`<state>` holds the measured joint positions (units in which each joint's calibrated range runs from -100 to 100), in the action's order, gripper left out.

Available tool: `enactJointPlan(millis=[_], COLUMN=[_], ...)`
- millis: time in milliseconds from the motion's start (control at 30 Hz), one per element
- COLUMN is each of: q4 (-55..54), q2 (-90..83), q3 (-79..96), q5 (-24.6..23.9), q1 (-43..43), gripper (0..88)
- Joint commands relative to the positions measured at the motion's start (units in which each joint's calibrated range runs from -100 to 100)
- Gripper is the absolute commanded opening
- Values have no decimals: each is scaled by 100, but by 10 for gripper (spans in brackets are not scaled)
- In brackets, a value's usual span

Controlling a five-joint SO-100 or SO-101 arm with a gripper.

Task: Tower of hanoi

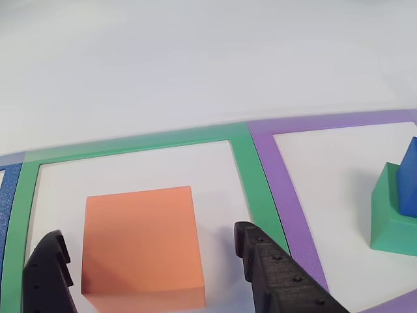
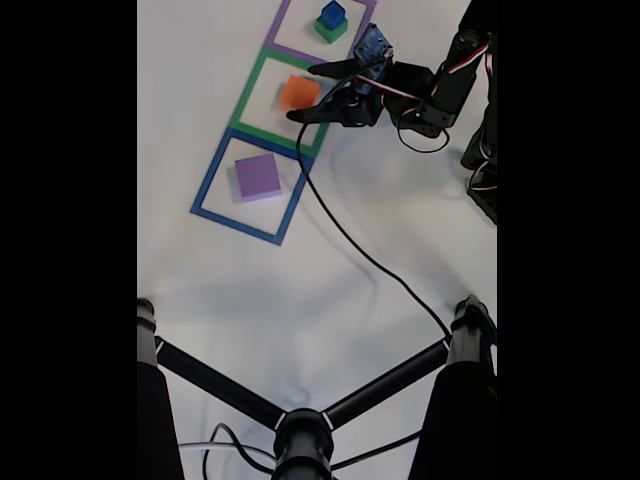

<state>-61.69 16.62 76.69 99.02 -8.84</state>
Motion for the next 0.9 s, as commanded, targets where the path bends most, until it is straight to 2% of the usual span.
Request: enactJointPlan(millis=[0,533,733,867], q4=[-124,-83,46,637], q2=[44,156,-172,-1005], q3=[-249,-277,-140,87], q5=[98,98,98,98], q1=[95,156,179,202], gripper=[255,125,120,119])
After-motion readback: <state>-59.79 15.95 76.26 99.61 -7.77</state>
